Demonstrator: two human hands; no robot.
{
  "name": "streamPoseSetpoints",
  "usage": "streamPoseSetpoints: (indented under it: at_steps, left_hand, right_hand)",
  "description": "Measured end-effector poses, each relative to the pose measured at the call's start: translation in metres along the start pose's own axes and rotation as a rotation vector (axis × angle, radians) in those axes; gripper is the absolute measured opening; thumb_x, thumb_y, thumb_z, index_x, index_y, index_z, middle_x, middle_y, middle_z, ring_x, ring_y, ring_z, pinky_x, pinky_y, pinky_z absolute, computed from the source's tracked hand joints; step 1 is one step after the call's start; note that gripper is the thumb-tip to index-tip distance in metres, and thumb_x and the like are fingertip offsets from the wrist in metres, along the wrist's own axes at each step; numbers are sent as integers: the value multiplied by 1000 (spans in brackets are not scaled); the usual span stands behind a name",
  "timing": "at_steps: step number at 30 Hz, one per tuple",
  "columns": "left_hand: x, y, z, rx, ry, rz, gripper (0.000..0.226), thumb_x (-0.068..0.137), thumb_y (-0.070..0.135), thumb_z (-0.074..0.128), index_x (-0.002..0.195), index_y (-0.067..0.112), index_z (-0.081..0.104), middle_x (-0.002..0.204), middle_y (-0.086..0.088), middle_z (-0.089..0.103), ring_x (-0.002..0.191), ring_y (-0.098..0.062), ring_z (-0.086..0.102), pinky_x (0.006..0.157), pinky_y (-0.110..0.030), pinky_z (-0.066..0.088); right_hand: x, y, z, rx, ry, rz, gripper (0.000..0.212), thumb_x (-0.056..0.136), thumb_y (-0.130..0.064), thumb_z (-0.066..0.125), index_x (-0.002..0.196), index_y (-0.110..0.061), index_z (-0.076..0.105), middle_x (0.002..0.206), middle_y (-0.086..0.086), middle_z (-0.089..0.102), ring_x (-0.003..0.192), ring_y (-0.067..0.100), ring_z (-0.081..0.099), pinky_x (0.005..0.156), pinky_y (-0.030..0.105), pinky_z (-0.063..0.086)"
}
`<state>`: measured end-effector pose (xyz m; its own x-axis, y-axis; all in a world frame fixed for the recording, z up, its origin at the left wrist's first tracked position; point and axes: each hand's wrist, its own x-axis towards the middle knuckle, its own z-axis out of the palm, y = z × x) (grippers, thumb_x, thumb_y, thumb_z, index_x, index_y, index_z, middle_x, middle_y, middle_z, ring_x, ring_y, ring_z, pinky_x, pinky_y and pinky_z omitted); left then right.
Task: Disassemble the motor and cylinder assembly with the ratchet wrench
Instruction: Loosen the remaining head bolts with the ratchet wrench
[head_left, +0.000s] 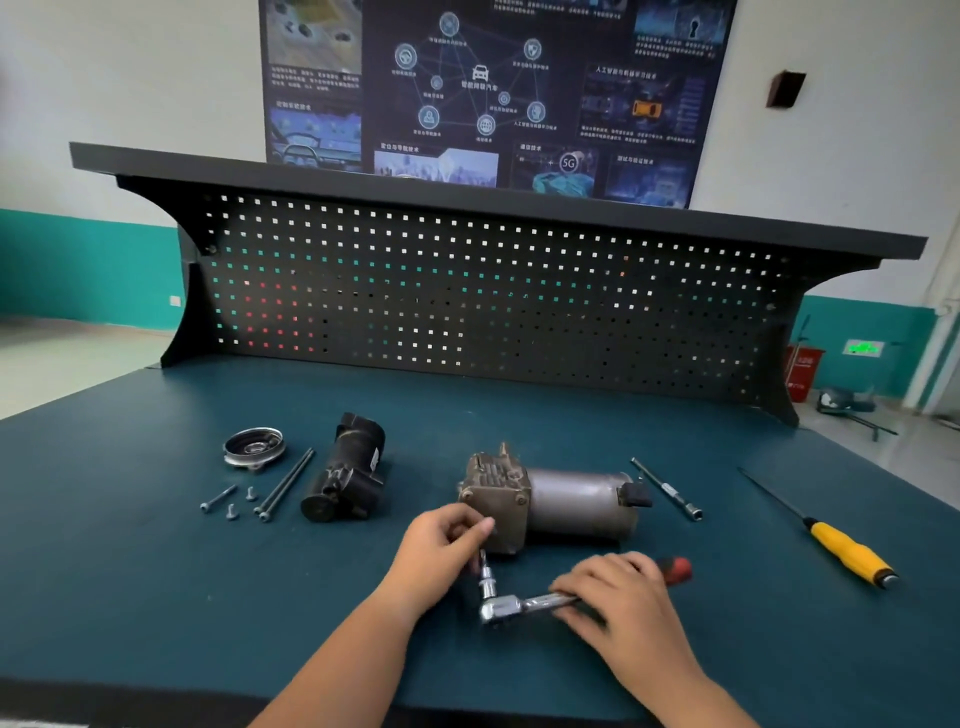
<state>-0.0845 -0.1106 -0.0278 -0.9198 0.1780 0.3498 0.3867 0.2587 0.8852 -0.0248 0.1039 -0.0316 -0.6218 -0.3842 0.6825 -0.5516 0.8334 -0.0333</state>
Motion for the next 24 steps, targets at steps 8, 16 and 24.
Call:
streamPoseSetpoints:
  at_steps: [8, 16, 24]
  left_hand:
    - [-4, 5, -9, -547, -270, -177, 31, 85, 29, 51, 75, 12, 75, 38, 8, 30, 35, -3, 22, 39, -14, 20]
    - [-5, 11, -9, -661, -349, -187, 26, 83, 25, 51, 67, 13, 67, 39, 10, 42, 36, 1, 30, 40, -11, 24]
    - [-5, 9, -7, -696, -462, -157, 39, 59, 57, 81, 66, 21, 69, 39, 13, 36, 38, 0, 26, 43, -12, 24]
  right_hand:
    - [25, -7, 12, -48, 237, 59, 14, 68, -31, 71, 79, -25, 76, 74, -15, 63, 77, -2, 48, 83, 28, 31]
    - [14, -11, 25, 35, 221, 210, 22, 61, -20, 82, 82, -23, 75, 80, -15, 65, 83, -1, 52, 95, 42, 33]
    - [2, -28, 16, 690, 274, 469, 18, 82, -11, 69, 74, -26, 70, 73, 0, 63, 61, 0, 53, 54, 11, 40]
